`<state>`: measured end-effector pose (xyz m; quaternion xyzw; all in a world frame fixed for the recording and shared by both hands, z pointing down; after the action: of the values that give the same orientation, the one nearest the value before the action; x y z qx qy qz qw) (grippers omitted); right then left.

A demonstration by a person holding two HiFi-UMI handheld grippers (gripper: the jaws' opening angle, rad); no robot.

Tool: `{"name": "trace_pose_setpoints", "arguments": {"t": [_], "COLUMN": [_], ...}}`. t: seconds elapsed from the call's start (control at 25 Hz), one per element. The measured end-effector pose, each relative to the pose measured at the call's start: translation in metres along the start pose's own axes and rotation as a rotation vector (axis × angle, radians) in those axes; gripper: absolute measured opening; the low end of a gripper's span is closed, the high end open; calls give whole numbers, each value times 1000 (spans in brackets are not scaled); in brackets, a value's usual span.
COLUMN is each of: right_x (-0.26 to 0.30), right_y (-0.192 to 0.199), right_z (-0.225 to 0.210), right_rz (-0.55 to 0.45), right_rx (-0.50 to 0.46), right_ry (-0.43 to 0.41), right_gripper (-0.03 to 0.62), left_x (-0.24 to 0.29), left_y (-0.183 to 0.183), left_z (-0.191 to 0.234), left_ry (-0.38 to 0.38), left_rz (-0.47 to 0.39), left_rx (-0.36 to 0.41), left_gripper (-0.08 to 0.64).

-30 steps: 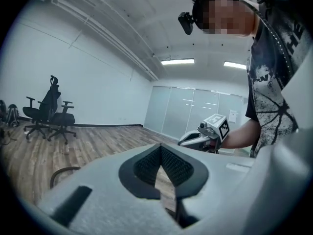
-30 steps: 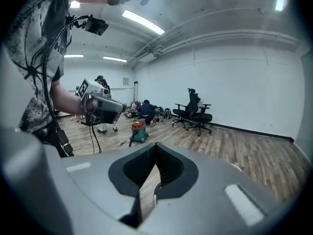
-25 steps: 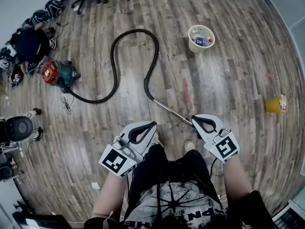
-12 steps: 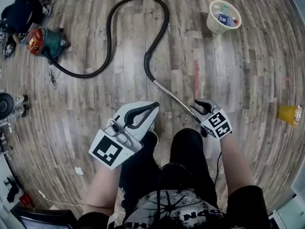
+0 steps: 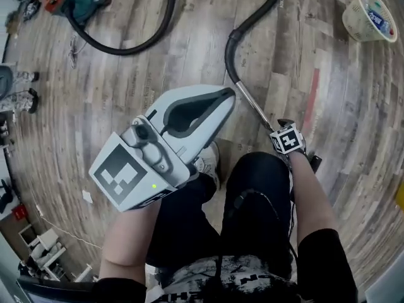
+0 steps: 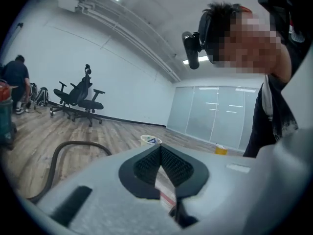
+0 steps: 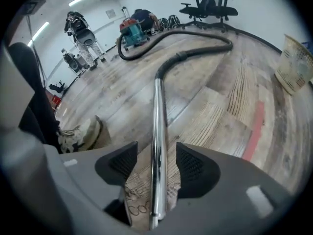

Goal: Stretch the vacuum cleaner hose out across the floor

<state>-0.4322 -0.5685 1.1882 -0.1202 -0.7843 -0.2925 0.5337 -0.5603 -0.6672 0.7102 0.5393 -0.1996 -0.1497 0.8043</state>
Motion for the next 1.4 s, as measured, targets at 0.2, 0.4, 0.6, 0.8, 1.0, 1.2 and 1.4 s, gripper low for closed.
{"name": "trace_pose_setpoints", "arguments": {"t": [0.2, 0.4, 0.6, 0.8, 1.0, 1.2, 1.4], "right_x": [50, 61, 60, 48, 8, -37, -69], "right_y": [36, 43, 44, 55, 54, 45, 37], "right_z": [-3, -4, -7, -6, -17, -33, -40], "right_rz": [128, 147, 173, 125, 36, -28, -65], "right_rx": [18, -64, -61, -18, -20, -38, -43], "right_ry": [19, 84, 112, 85, 93, 113, 112], "right_gripper": [242, 215, 179, 178, 178, 176, 176], "left_x": [-21, -38, -49, -52, -31, -6, 33], "left_y": [9, 21, 35, 58, 96, 133, 189], "left_z": [-1, -13, -24, -32, -28, -28, -11], "left_ry": [-95, -139, -159, -145, -88, -65, -89], "left_rz": [-49, -45, -20, 20, 140, 288, 469], "left_rx": [15, 6, -8, -56, -116, -70, -37], "left_gripper": [-3, -2, -2, -2, 0, 46, 86]}}
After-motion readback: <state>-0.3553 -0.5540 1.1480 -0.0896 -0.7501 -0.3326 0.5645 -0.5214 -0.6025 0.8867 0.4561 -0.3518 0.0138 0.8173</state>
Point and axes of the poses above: the fingertips, and each gripper's own axes: x forward along the fingers, z to its left, y out of its underside, the point moved 1 cm from there along -x, backward along the fingers, and after that the axes turned 4 degrees about -x, right-handed, at the moved point
